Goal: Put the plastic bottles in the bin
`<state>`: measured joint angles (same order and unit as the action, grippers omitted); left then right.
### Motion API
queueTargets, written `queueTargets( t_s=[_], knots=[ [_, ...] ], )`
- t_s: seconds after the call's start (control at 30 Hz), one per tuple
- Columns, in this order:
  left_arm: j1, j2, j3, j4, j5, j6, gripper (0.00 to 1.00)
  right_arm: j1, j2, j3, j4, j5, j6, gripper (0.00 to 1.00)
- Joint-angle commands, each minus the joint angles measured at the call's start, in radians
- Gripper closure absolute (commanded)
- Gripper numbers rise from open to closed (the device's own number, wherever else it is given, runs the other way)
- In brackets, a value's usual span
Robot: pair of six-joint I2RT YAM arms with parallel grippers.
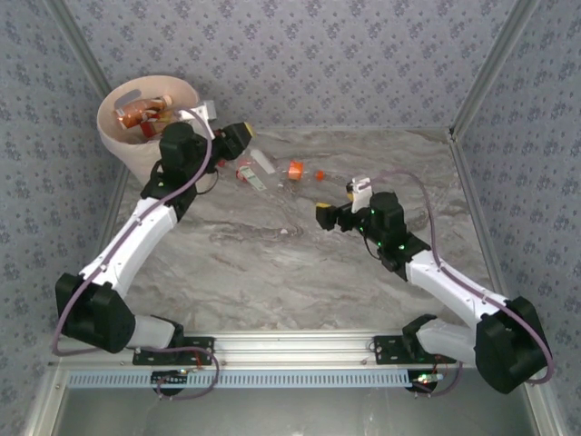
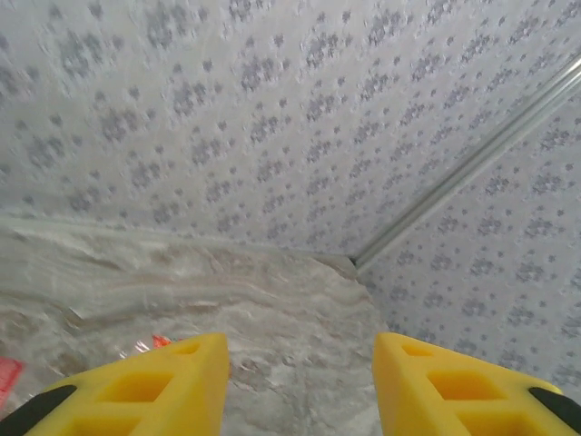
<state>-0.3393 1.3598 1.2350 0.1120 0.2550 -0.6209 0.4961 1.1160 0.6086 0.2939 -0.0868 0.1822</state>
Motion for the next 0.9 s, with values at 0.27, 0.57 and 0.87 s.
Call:
queueTargets(
  t_s=[0.27, 0.57, 0.87],
  knots=[
    [0.151, -0.048, 0.33, -0.157, -0.14, 0.216, 0.55, -0.026, -0.035, -0.046, 0.073, 0.215, 0.083, 0.0],
    [0.32, 0.068, 0.592, -0.287, -0.158, 0.243, 0.59, -0.037, -0.02, -0.051, 0.083, 0.207, 0.089, 0.0],
    [0.488, 0.238, 0.678, -0.29, -0.129, 0.175, 0.6, -0.041, -0.002, -0.046, 0.083, 0.197, 0.099, 0.0]
  ],
)
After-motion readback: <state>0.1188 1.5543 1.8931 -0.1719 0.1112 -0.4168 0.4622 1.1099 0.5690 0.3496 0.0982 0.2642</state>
